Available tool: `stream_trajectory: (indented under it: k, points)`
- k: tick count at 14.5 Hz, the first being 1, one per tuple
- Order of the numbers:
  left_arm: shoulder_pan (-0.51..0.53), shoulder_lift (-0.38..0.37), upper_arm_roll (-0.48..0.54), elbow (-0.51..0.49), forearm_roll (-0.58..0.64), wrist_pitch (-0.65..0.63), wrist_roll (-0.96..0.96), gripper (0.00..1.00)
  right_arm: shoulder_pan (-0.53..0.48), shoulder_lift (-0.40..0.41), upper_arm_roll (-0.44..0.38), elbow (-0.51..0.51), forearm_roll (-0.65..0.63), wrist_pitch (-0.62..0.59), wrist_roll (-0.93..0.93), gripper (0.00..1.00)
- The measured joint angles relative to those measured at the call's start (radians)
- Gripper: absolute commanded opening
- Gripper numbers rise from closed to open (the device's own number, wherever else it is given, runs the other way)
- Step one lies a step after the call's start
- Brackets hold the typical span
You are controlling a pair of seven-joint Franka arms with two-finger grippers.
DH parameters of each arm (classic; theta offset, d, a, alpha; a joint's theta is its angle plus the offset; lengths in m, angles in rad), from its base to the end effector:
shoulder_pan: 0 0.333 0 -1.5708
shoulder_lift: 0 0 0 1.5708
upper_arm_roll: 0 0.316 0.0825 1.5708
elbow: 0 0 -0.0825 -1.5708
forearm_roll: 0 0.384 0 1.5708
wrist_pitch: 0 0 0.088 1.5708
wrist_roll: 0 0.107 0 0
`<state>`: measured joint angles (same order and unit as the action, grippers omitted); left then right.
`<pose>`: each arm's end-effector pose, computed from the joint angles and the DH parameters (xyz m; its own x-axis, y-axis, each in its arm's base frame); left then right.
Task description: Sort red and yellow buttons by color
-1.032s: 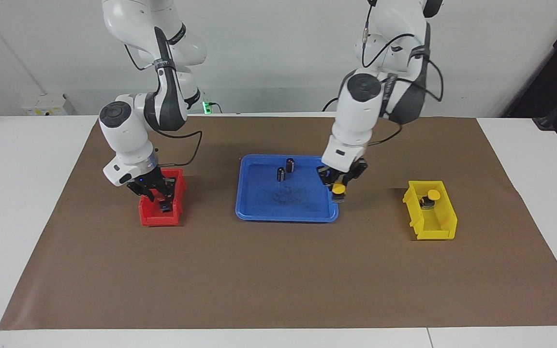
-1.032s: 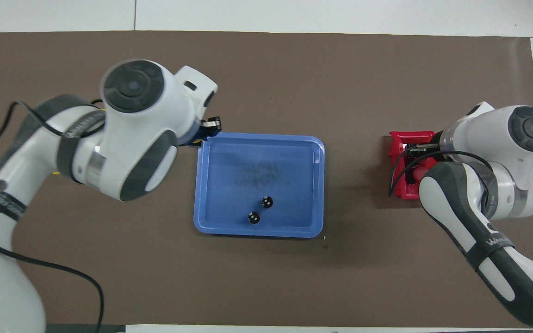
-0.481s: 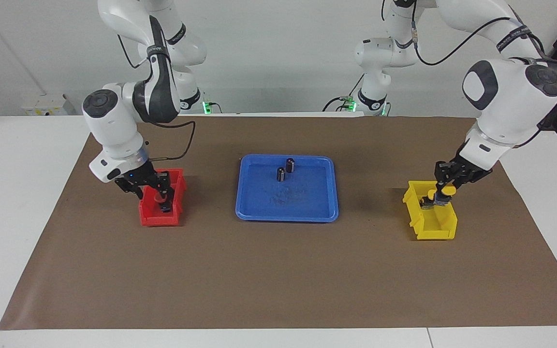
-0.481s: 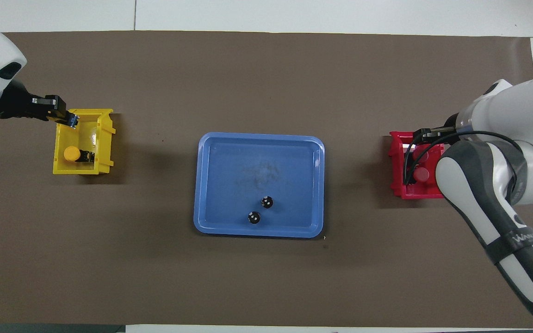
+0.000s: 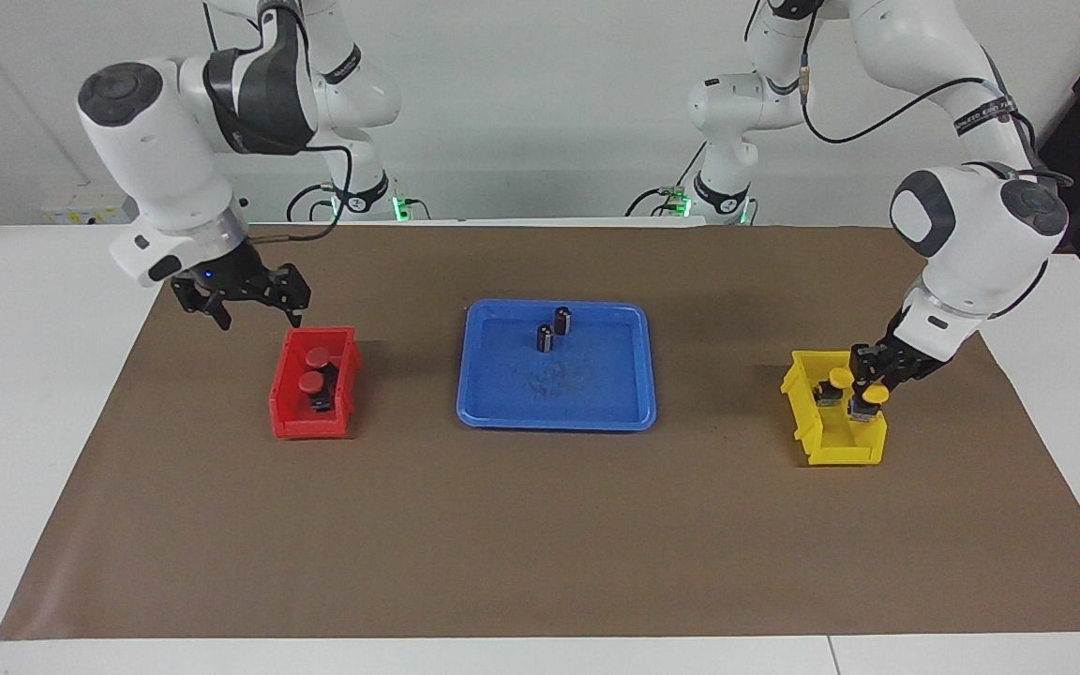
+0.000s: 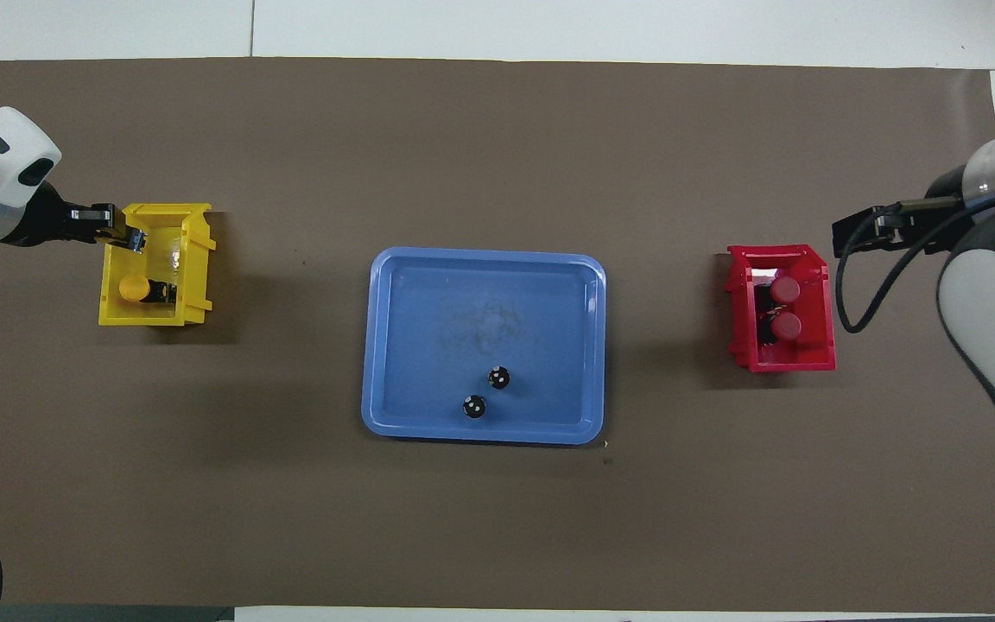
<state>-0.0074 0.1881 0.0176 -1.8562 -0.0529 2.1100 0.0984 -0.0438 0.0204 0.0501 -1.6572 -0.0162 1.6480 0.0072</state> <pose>0.6144 0.0033 0.4254 0.9957 -0.0615 0.0691 -0.0641 -0.9972 0.0372 0.5643 0.0017 0.5788 0.9996 0.0004 -0.0295 0.0008 -0.9999 0.0153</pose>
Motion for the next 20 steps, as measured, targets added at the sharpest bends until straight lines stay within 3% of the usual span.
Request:
stream_trajectory:
  k: [3,6,7,12,13,15,16,20]
  points:
    - [-0.004,0.027,-0.013,-0.022,-0.028,0.067,-0.004,0.01,-0.024,-0.033,-0.008,0.082,-0.001,-0.138,0.0,1.0]
    - [-0.017,0.065,-0.02,-0.032,-0.036,0.127,-0.017,0.02,-0.033,-0.032,-0.017,0.086,-0.001,-0.145,-0.001,1.0]
    - [-0.017,0.071,-0.02,-0.032,-0.037,0.136,-0.02,0.09,-0.033,-0.029,-0.018,0.086,-0.001,-0.145,-0.001,1.0]
    - [-0.012,0.073,-0.014,-0.048,-0.038,0.145,-0.033,0.06,-0.033,-0.025,-0.022,0.091,-0.001,-0.144,-0.001,1.0]
    - [-0.012,0.073,-0.014,-0.059,-0.038,0.158,-0.034,0.11,-0.033,-0.025,-0.022,0.091,-0.001,-0.144,-0.001,1.0]
    - [-0.012,0.072,-0.014,-0.078,-0.038,0.183,-0.034,0.35,-0.033,-0.025,-0.022,0.092,-0.001,-0.143,-0.002,1.0]
    - [-0.012,0.071,-0.013,-0.078,-0.038,0.186,-0.034,0.41,-0.033,-0.025,-0.022,0.092,-0.001,-0.143,-0.002,1.0]
    - [-0.012,0.069,-0.013,-0.075,-0.039,0.186,-0.034,0.5,-0.033,-0.025,-0.022,0.092,-0.001,-0.143,-0.002,1.0]
